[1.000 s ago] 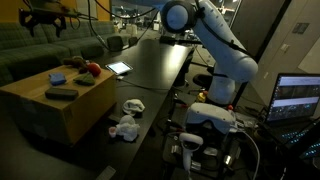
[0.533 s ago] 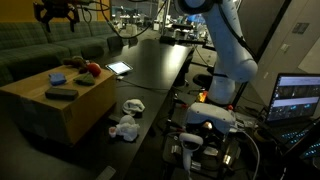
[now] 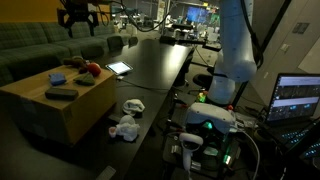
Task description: Pick up all the objects on the box and put them on table, then pick up the all the objects on the table and put them on the box
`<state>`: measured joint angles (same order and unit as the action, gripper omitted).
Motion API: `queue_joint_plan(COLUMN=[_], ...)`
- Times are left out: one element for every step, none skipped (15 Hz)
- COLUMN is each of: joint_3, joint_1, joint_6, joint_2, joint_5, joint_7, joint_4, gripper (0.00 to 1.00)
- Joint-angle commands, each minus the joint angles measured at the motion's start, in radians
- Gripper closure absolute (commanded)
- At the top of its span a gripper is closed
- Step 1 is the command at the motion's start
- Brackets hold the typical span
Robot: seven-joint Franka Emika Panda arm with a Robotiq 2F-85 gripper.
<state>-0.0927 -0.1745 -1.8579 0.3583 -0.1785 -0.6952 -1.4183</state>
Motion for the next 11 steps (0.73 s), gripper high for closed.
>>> queue_joint_plan(joint_3=[0.013, 0.014, 0.017, 0.02, 0.023, 0.028, 0.035, 0.044, 0.053, 0.037, 0.044], joint_1=[0.013, 0.018, 0.022, 0.028, 0.037, 0.048, 0.059, 0.072, 0.087, 0.066, 0.079], joint_6=[-0.076, -0.104, -0.128, -0.162, -0.204, -0.256, -0.309, -0.361, -0.424, -0.312, -0.357], joint_2=[-0.168, -0.196, -0.225, -0.253, -0.281, -0.308, -0.333, -0.359, -0.384, -0.29, -0.312], joint_5=[0.048, 0.052, 0.048, 0.048, 0.056, 0.064, 0.075, 0.084, 0.097, 0.057, 0.064], joint_7=[0.065, 0.085, 0.096, 0.11, 0.127, 0.132, 0.135, 0.124, 0.124, 0.099, 0.101], joint_4=[-0.245, -0.295, -0.347, -0.4, -0.455, -0.508, -0.565, -0.621, -0.678, -0.537, -0.587], gripper=[0.0, 0.0, 0.0, 0.0, 0.0, 0.0, 0.0, 0.0, 0.0, 0.0, 0.0])
